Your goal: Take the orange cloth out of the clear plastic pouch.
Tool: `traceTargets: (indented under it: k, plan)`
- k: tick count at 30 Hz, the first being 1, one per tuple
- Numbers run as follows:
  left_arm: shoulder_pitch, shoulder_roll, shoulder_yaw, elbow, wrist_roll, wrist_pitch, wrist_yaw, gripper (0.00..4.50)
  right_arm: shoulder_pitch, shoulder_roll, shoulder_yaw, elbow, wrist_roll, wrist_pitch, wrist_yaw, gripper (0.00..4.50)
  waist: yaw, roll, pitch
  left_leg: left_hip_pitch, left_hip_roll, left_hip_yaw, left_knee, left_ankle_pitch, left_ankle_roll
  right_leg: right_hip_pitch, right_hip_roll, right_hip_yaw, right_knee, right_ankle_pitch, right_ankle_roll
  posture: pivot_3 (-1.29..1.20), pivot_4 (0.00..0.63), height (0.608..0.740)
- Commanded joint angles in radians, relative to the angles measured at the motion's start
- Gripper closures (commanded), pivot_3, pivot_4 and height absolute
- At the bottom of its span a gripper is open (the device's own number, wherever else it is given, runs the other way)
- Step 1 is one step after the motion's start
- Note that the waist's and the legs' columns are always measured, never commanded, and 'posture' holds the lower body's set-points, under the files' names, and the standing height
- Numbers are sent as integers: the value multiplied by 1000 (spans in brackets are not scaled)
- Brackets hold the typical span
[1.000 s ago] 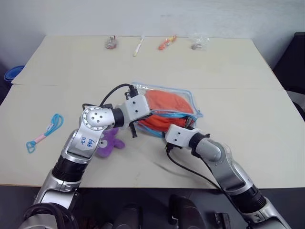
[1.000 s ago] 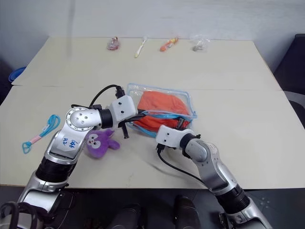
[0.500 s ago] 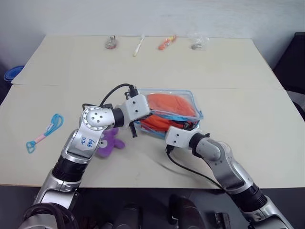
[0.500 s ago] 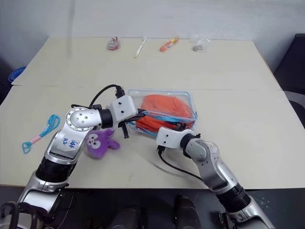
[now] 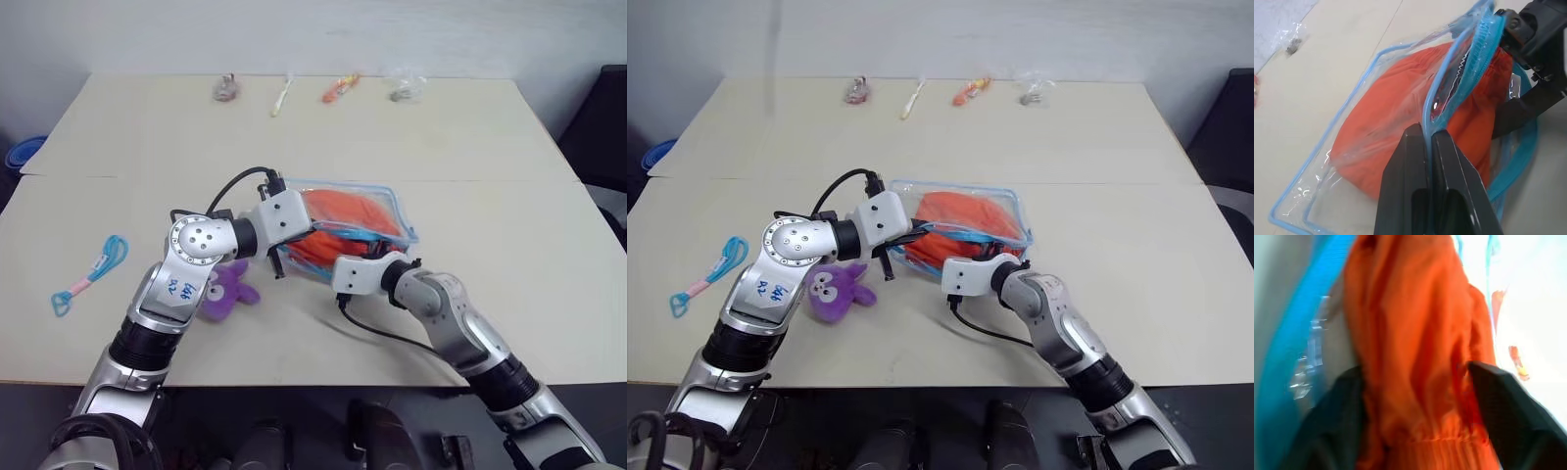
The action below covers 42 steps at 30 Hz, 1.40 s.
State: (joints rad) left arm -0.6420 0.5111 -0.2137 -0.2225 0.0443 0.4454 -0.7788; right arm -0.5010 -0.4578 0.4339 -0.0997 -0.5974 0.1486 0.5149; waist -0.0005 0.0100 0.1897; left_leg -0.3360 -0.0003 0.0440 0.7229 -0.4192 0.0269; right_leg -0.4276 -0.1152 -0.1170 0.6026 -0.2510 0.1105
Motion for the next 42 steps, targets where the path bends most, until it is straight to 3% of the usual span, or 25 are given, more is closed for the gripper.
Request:
traceTargets:
  k: [1, 11, 14, 24, 25, 33, 42]
  plan:
    - [-18, -6, 11, -31, -14, -10, 8, 4500, -8, 14, 17, 73, -18, -11, -4, 30, -3, 0, 0, 0, 0, 0, 0, 0, 0, 0, 0, 0, 0, 0, 0, 0, 150, 740]
    - [-23, -9, 10, -28, -17, -4, 13, 4500, -28, 57, 25, 204, -28, -38, -52, 30, -5, 0, -1, 1, 3, 0, 0, 0, -1, 1, 0, 0, 1, 0, 0, 0, 150, 740]
    - [-26, -10, 9, -25, -17, -4, 14, 4500, -27, 60, 27, 227, -28, -49, -59, 689, -4, 0, -1, 1, 3, 0, 0, 0, -1, 1, 0, 0, 1, 0, 0, 0, 150, 740]
    - [-23, -10, 9, -13, -14, -13, 16, 4500, 12, 51, 27, 177, -18, -50, -42, 4368, -1, 0, -1, 1, 3, 0, 0, 0, -1, 1, -1, 0, 1, 0, 0, 0, 150, 740]
    - [-22, -11, 8, -10, -13, -16, 17, 4500, 15, 49, 26, 172, -18, -51, -39, 4476, -1, 0, -1, 1, 3, 0, 0, 0, -1, 1, -1, 0, 1, 0, 0, 0, 150, 740]
    - [-4, -6, -19, 30, 24, -57, 34, 4500, 59, 35, -11, 28, 14, -44, 3, 4476, 1, 0, -1, 0, 2, -2, -1, 0, -1, 1, -1, 0, 0, 0, 0, 0, 150, 740]
    - [-3, -25, -35, 98, 52, -104, 53, 4500, 193, -13, -73, -342, 220, -2, 218, 4476, 0, 0, -1, -1, 1, -1, -2, 0, -1, 0, 0, -1, -2, 0, 0, 0, 150, 740]
